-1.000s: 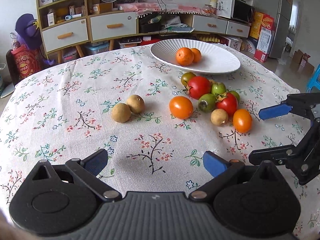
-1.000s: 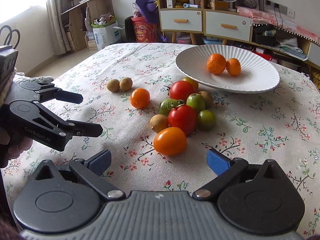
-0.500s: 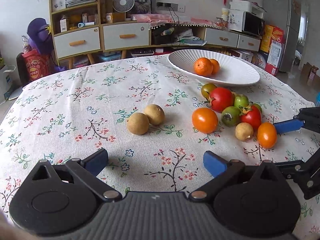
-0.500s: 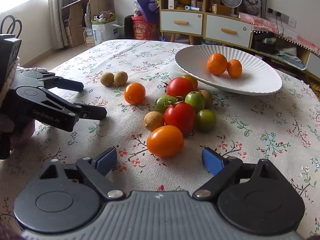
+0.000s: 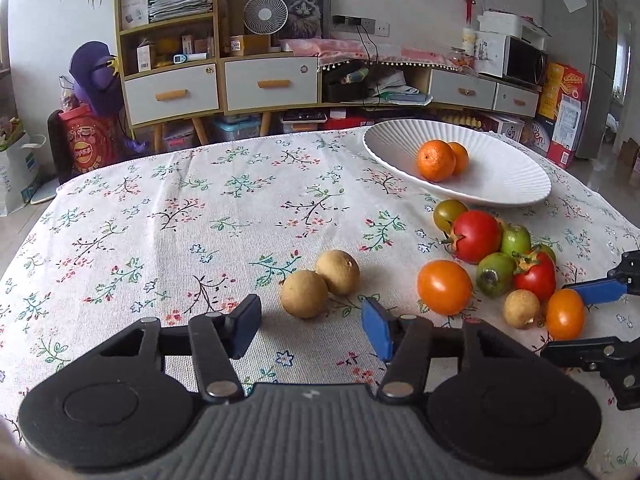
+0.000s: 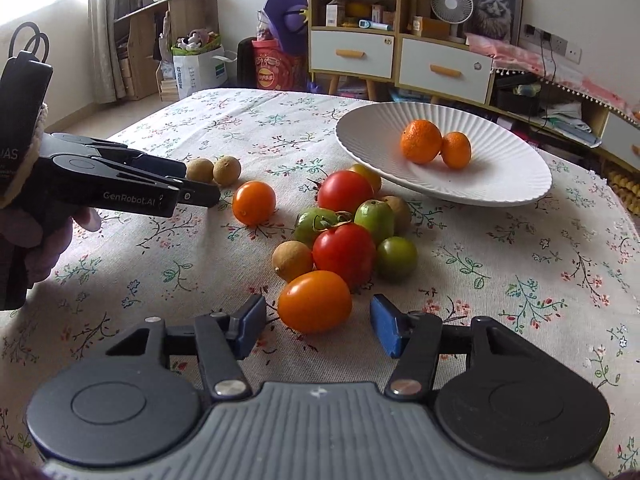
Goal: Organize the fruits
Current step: 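Grasp the orange-yellow tomato with the right tool while the left tool grasps a brown round fruit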
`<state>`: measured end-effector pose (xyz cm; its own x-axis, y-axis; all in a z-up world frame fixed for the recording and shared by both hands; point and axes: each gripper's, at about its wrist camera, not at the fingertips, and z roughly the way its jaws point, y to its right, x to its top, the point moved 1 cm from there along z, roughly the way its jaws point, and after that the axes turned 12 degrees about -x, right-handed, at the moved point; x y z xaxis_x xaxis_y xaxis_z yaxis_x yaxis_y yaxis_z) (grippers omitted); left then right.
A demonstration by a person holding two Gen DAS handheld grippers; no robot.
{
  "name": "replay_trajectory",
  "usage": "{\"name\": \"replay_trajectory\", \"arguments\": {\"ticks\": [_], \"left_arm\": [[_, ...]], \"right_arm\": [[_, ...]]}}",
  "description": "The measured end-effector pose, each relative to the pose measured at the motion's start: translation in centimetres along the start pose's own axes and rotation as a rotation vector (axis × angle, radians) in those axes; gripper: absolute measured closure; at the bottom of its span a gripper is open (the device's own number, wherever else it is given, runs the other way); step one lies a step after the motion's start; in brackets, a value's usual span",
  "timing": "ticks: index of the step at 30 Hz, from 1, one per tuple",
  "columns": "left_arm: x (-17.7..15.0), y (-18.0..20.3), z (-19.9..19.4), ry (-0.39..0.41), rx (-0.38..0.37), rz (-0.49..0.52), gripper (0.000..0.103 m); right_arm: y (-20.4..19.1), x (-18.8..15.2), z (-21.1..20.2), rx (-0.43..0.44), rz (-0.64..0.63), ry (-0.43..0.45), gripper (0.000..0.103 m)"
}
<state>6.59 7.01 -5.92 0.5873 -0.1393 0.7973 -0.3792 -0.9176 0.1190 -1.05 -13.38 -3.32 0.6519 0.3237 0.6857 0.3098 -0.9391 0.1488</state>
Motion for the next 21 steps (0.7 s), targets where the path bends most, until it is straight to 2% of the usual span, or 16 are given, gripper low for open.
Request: {"name": "replay_trajectory", "arguments": {"ticks": [5,7,8,21], "left_arm": [[0.2,-0.1,0.1,0.003,0.006,-0.006,0.063],[0.3,-0.1,0.1,0.0,0.003,-0.001,0.075],[0.3,-0.1,0.1,-0.002,0.003,0.003,0.077],[1.4,-0.2,-0.8,-0.007,-0.011,-0.031,0.078]], "right_arm": [[0.2,0.2,0.1,-0.003,0.005,0.0,0.058],[0.3,0.3,0.2,0.0,0.005,-0.001,0.065],[0.3,0.3,0.2,0.001,0.006,-0.001,0.068],[0.8,1.1,-0.2,0.012,0.028,0.003,0.069]]}}
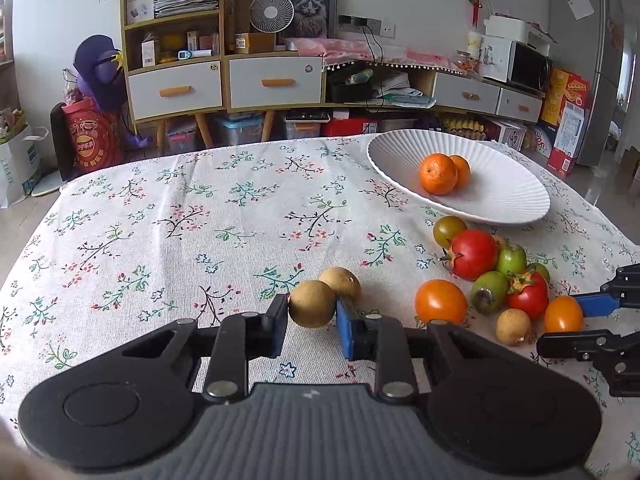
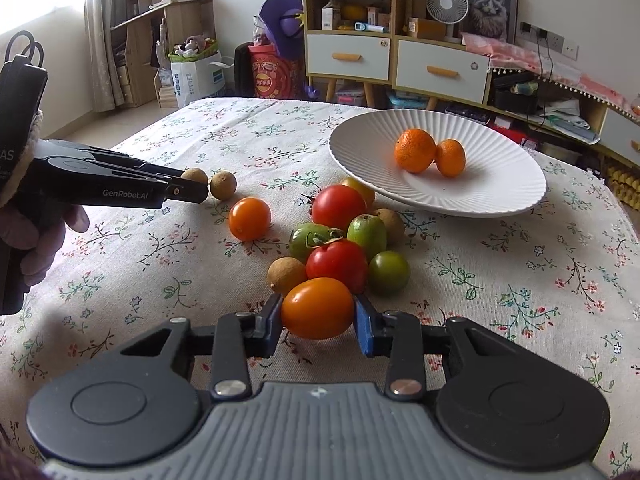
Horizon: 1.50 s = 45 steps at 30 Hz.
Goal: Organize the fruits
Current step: 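Grasp the orange-yellow tomato with the right tool while the left tool grasps a brown round fruit, then carry the tomato and brown fruit over the white bowl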
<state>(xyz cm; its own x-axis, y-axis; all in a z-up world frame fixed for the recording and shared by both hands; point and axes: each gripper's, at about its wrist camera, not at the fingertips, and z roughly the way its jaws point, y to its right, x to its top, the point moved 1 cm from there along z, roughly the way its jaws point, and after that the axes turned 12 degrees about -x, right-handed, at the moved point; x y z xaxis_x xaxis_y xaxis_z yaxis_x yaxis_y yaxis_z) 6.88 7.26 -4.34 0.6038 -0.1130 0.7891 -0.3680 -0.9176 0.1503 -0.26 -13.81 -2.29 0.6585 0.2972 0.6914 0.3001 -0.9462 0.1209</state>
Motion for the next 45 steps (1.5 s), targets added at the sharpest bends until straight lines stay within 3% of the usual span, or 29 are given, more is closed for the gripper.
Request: {"name": "replay_trajectory", "arguments": {"ticks": [10,30,41,45], "left_arm": [[1.3,1.2,-0.8,0.017,-0.025,-0.019,0.078],[4.2,5.8,0.5,-0.049,-0.098,-0.015,0.078],[5.5,7.2,2.2,-0.044,-0.12,-0.05,0.078],[5.7,7.9,2.6,-0.037,-0.129,-0.014,0.078]], "right_arm": [[1.0,1.7,-0.7,0.011,0.042,0.032,0.069],[4.3,5.7,0.8,-0.045,0.1,-0.002,0.069],[6.0,7.5,2.1,-0.056,0.132,-0.026,0.069],[6.7,8.1,2.9,-0.04,0.127,-0.04,0.069]]}}
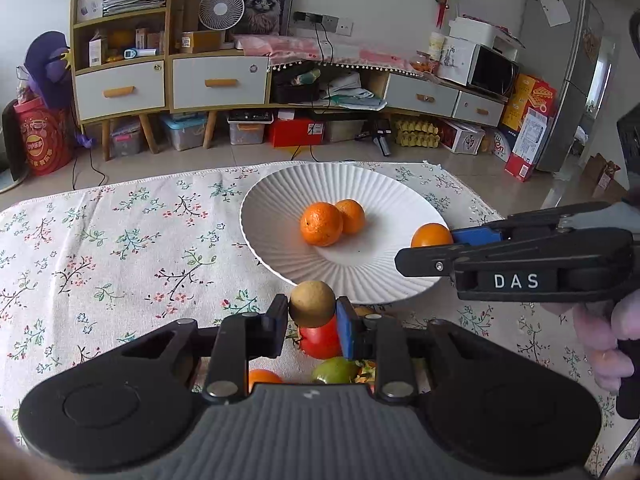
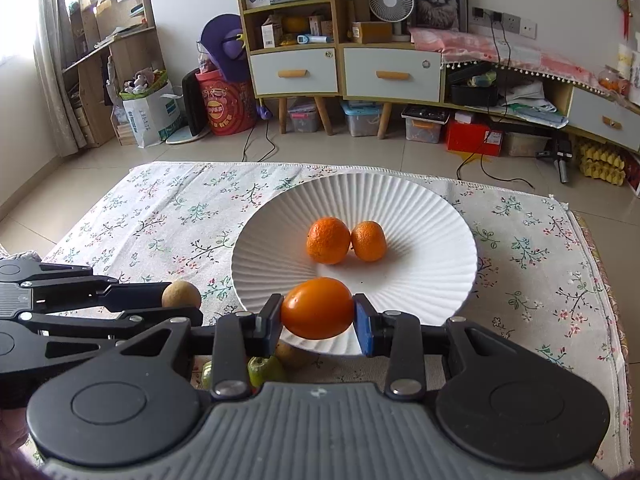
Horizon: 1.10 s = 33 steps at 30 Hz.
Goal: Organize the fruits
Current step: 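Carry the tomato and brown fruit over the white bowl, then lower both fruits into the bowl beside the oranges and open both tools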
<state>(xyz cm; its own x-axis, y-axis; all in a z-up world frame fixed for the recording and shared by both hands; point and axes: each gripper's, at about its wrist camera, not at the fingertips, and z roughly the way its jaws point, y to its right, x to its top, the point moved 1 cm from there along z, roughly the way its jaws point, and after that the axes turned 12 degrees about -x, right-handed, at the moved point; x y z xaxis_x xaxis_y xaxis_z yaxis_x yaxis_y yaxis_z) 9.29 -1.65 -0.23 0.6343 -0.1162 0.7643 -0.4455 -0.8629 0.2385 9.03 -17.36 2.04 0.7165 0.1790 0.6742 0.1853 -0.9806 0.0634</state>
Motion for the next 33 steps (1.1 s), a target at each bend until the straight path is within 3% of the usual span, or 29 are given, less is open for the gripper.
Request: {"name": "replay_trajectory", "arguments": {"ticks": [13,22,33], "left_arm": [[1.9,0.8,4.1,-0.021,-0.053,0.049,0.078],[2.8,1.5,8.4,-0.051,-0.037,0.066,0.078],[2.8,1.1,9.7,-0.077,0.014,0.069,0.078]], "right_arm": [[2.2,1.2,2.7,0.048,0.054,-0.057,0.069],[4.5,1.2,4.3,0.02,0.182,-0.098,0.069],[3.8,1.2,5.2,-0.002,0.16,-0.099,0.069]]}}
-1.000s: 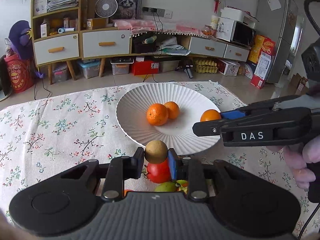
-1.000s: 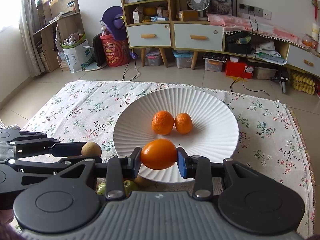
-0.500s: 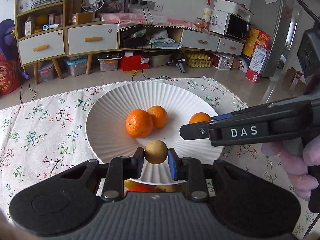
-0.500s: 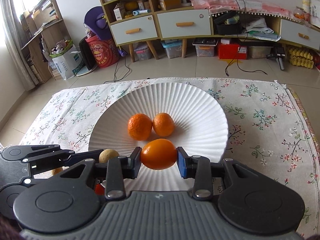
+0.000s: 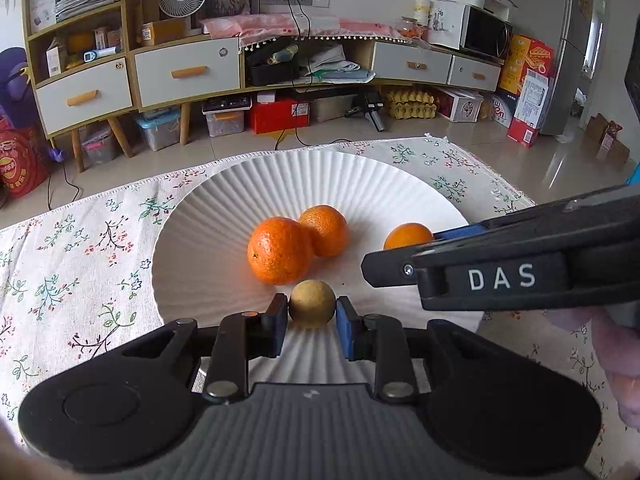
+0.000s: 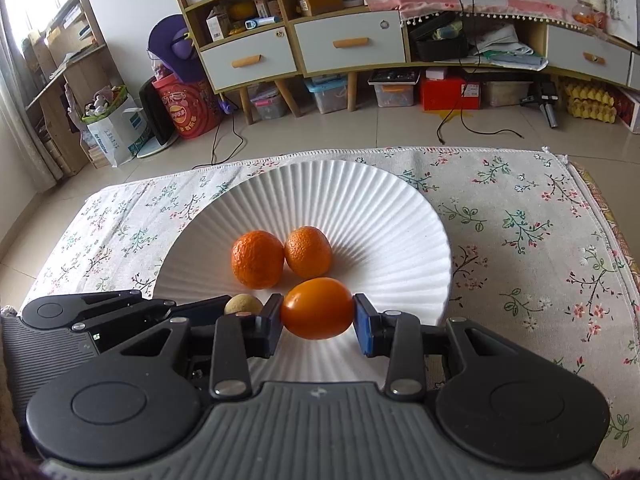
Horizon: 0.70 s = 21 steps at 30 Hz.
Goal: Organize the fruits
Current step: 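Lower both fruits into the bowl beside the oranges and open both tools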
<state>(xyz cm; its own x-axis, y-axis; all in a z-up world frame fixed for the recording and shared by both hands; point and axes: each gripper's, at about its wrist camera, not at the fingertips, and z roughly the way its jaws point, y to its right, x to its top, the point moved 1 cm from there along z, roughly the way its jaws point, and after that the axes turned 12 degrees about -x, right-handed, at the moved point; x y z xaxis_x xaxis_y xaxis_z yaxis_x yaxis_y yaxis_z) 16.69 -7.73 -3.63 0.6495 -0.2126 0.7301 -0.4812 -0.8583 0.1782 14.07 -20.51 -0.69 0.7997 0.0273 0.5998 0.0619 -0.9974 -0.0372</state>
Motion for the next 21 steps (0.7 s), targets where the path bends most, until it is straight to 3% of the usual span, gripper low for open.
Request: {"name": "replay_trajectory", "arguments": {"ticks": [11,16,21], "left_arm": [[0.1,0.4,-0.5,0.013,0.0,0.021,0.075],[0.3,0.2,-1.5,0.023,-0.007,0.018,0.058],[0.5,0.1,-2.4,0.026,-0.012,0.027,0.048]], "right_arm": [[-0.1,-0.3,0.0,-0.012,-0.022,0.024,0.067],[-0.2,-0.1,-0.5,-0.003,-0.017,0.035,0.059],[-0.4,0.1,-1.1,0.003,-0.024,0.046,0.05]]}}
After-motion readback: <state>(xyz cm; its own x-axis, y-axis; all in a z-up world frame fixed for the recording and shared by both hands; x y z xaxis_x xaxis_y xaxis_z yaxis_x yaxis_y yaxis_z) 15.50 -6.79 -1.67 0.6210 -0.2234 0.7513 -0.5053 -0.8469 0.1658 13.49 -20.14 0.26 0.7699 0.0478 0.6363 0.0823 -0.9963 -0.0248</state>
